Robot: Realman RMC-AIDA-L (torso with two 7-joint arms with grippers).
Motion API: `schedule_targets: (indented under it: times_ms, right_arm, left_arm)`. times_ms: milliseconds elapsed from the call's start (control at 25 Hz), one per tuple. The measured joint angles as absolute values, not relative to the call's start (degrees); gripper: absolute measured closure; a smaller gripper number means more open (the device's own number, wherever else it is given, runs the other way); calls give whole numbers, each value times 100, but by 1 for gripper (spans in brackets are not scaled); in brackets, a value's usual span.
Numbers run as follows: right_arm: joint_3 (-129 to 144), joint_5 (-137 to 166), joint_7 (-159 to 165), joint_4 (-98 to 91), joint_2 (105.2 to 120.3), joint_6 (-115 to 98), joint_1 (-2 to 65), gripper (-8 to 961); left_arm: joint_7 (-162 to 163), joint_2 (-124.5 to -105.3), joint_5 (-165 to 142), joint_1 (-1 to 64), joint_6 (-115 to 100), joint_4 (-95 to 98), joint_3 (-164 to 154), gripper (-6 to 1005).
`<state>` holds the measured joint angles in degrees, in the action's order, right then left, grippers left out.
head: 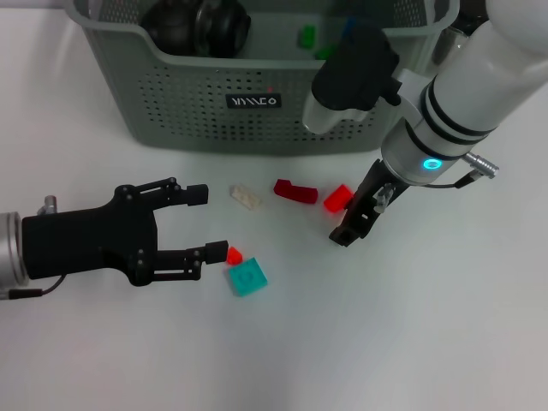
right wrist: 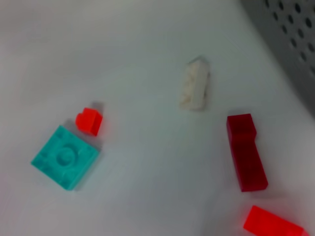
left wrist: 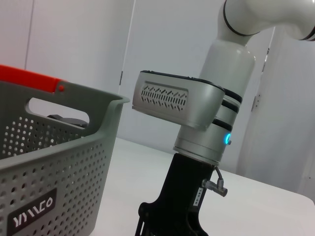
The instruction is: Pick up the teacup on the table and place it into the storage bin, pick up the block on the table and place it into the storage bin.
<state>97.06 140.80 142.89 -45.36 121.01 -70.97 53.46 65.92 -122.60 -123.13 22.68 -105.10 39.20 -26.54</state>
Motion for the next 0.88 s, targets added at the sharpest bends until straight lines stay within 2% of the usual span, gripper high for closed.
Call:
schedule_targets:
  times_ms: [280,560,880]
  right_arm:
    - [9758,14015,14342,-4793,12082,-7119,5320,510]
    - [8818,13603,14300,-6486,12030,-8284,5106,523]
    - [6722,13135,14437,-7785,12023,-8611,5617,522]
  left_arm:
    - [6591,-12260,-12313,2260,-10480,3920,-2654,156]
    - [6592,-12261,-12313,2237,-10506,3947,-2635,156]
    - [6592,-12260,-12313,2243,-10541,3955,-2609,156]
